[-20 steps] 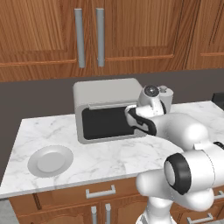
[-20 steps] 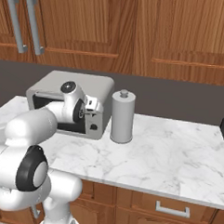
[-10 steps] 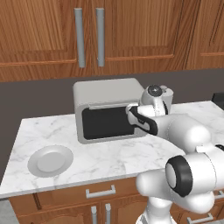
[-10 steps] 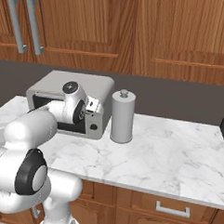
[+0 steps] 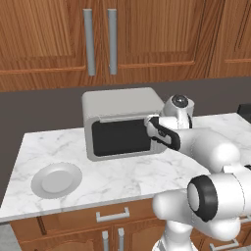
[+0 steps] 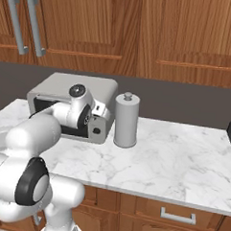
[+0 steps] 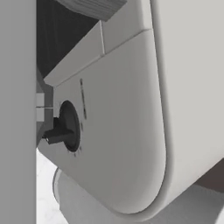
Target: Pick up the bagel from the plate, place it on the toaster oven rack, close the door, and set the timer.
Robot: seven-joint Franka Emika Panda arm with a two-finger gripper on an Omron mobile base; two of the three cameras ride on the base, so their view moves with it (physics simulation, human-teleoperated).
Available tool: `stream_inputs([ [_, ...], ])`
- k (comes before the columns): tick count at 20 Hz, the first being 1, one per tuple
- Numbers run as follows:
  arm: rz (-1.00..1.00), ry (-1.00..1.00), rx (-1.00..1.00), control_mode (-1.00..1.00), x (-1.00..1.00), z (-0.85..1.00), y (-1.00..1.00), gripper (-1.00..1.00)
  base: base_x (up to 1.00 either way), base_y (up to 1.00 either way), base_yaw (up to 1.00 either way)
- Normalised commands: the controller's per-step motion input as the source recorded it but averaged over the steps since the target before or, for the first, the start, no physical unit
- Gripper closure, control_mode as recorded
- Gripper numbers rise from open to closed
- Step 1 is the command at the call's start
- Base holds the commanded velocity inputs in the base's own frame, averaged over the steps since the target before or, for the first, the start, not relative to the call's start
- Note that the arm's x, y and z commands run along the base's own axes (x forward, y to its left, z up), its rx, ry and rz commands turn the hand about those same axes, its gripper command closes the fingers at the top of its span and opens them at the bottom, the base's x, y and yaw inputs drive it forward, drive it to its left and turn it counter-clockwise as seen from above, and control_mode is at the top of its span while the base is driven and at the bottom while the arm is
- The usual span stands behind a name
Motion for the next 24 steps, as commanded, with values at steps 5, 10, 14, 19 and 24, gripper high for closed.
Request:
stream_inputs([
  [5,0.0,0.04,0.28,-1.0,0.0,0.27,-1.0,1.0,0.0,0.0,0.0],
  [10,0.04,0.07,0.41,-1.0,0.0,0.04,-1.0,1.0,0.0,0.0,0.0],
  [14,0.04,0.03,0.4,-1.0,-0.02,0.0,-1.0,1.0,0.0,0.0,0.0],
  [19,0.01,0.0,0.29,-1.0,-0.27,-0.16,-1.0,1.0,0.0,0.0,0.0],
  [24,0.0,0.0,0.25,-1.0,-0.36,-0.22,-0.99,1.0,0.0,0.0,0.0],
])
